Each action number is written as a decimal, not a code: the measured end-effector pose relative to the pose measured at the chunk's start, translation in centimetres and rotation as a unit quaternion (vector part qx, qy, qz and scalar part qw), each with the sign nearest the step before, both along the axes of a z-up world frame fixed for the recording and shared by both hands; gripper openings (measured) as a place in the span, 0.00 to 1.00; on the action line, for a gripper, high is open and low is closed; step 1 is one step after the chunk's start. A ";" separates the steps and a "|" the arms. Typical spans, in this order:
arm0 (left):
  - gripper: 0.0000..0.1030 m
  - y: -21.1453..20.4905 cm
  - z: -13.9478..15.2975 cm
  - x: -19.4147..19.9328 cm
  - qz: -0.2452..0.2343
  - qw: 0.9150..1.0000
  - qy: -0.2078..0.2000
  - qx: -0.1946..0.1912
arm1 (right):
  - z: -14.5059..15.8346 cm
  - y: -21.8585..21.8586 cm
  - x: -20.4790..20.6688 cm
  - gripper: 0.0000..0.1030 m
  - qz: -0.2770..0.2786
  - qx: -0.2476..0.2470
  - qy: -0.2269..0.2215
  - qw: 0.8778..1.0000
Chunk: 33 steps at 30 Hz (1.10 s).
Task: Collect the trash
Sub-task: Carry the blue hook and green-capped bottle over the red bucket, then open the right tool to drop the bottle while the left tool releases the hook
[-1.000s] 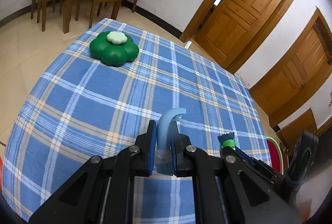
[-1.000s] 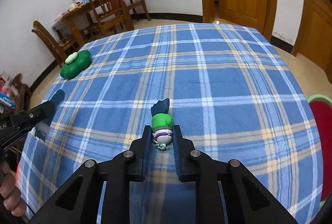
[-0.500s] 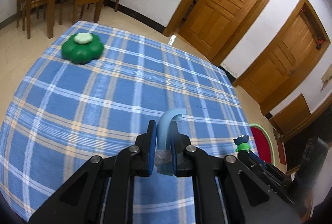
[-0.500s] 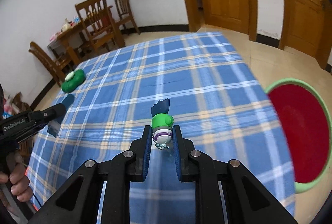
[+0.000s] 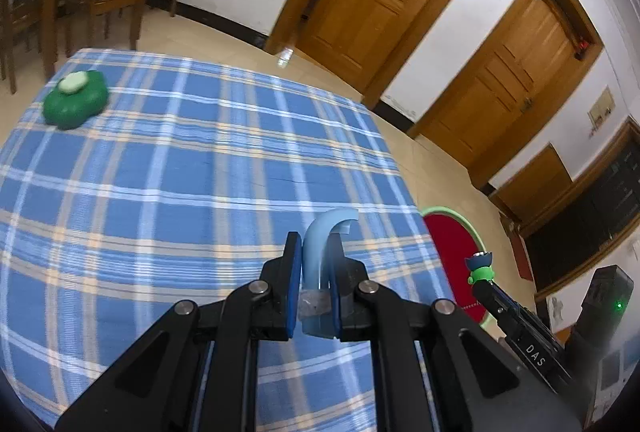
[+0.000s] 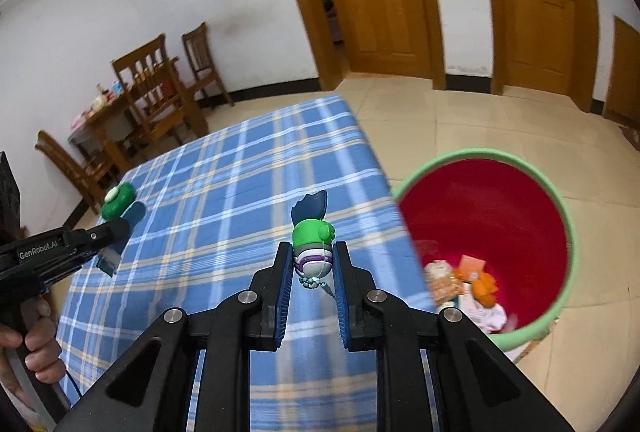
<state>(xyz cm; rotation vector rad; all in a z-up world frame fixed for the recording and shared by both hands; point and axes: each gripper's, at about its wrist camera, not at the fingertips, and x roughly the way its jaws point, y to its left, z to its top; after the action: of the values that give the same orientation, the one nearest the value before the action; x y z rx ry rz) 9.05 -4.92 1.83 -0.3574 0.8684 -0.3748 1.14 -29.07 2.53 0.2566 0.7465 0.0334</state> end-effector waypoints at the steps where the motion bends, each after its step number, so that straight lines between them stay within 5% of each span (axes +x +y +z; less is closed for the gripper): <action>1: 0.11 -0.5 0.1 0.0 -0.005 1.000 0.000 0.001 | 0.0 -0.6 -0.2 0.19 -0.006 0.001 -0.001 1.000; 18: 0.11 -10.2 0.6 1.5 -0.090 0.996 -0.003 0.023 | -1.3 -10.5 -2.5 0.19 -0.099 0.020 0.003 0.995; 33: 0.11 -20.8 -1.0 2.6 -0.193 0.980 0.003 0.036 | -4.5 -16.6 -2.4 0.21 -0.132 0.043 0.032 0.990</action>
<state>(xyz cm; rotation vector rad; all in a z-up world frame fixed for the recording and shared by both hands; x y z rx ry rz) 11.68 -25.77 0.84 -0.1200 0.9555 -0.7002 -1.29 -45.68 -1.98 0.4395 0.7702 -0.1948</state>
